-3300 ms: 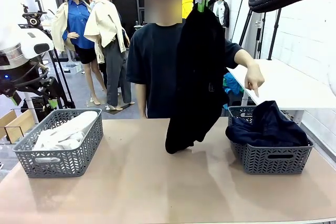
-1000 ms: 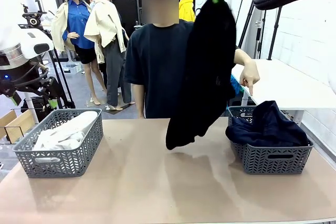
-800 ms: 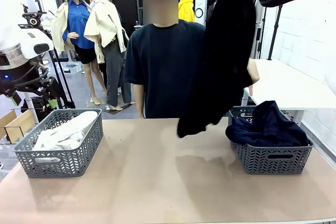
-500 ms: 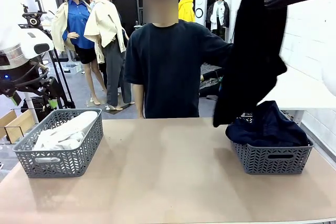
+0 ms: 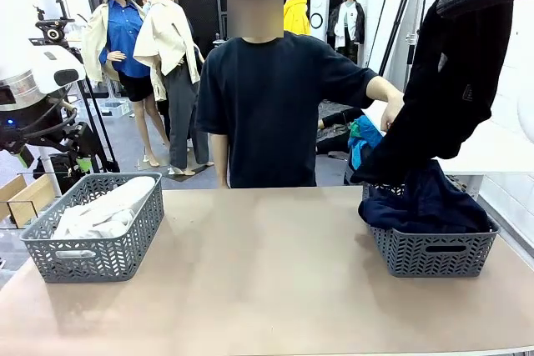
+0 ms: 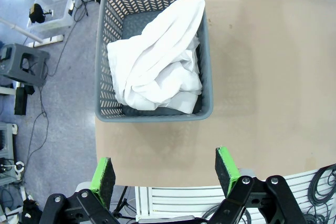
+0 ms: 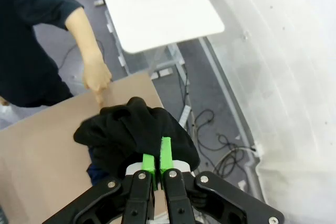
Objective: Sort the tops and bottoms.
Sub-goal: Sort the clothes according to human instructions.
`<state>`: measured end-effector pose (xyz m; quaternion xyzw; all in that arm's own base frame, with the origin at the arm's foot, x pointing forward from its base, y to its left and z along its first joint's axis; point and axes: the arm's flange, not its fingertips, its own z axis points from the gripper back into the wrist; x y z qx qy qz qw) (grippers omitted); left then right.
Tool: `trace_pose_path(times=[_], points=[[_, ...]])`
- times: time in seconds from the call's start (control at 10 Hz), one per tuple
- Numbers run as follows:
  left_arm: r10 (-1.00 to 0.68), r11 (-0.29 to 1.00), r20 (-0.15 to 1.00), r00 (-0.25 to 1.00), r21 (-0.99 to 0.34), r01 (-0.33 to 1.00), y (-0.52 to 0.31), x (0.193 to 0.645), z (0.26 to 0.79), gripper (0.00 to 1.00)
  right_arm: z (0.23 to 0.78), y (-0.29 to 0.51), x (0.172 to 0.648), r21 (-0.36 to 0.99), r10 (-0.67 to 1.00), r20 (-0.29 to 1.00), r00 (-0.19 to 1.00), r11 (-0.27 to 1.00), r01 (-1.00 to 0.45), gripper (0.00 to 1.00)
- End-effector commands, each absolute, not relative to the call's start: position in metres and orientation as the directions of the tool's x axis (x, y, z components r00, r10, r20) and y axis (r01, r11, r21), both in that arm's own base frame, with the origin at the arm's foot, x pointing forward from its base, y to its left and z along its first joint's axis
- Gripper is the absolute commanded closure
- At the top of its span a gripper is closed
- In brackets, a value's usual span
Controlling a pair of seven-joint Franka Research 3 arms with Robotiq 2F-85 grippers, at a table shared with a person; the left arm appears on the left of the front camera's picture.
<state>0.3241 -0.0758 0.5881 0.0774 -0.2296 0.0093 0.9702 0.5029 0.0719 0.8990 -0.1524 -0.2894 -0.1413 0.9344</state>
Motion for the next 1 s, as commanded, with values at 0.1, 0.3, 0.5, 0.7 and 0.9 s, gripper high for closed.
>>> trace_pose_path(times=[0.1, 0.3, 0.5, 0.7, 0.9], points=[[-0.019, 0.989, 0.439, 0.898, 0.142, -0.048, -0.073, 0.324, 0.589, 0.00, 0.949, 0.088, 0.548, -0.193, -0.192, 0.514, 0.836, 0.924, 0.330, 1.00], [-0.019, 0.989, 0.439, 0.898, 0.142, -0.048, -0.073, 0.324, 0.589, 0.00, 0.907, 0.086, 0.548, -0.162, -0.185, 0.458, 0.869, 0.945, 0.286, 1.00], [-0.019, 0.989, 0.439, 0.898, 0.142, -0.048, -0.073, 0.324, 0.589, 0.00, 0.856, 0.079, 0.548, -0.173, -0.235, 0.358, 0.904, 0.934, 0.311, 1.00], [-0.019, 0.989, 0.439, 0.898, 0.142, -0.048, -0.073, 0.324, 0.589, 0.00, 0.807, 0.071, 0.538, -0.121, -0.230, 0.251, 0.940, 0.956, 0.266, 1.00], [-0.019, 0.989, 0.439, 0.898, 0.142, -0.048, -0.073, 0.324, 0.589, 0.00, 0.754, 0.079, 0.529, -0.121, -0.204, 0.157, 0.966, 0.967, 0.224, 1.00]])
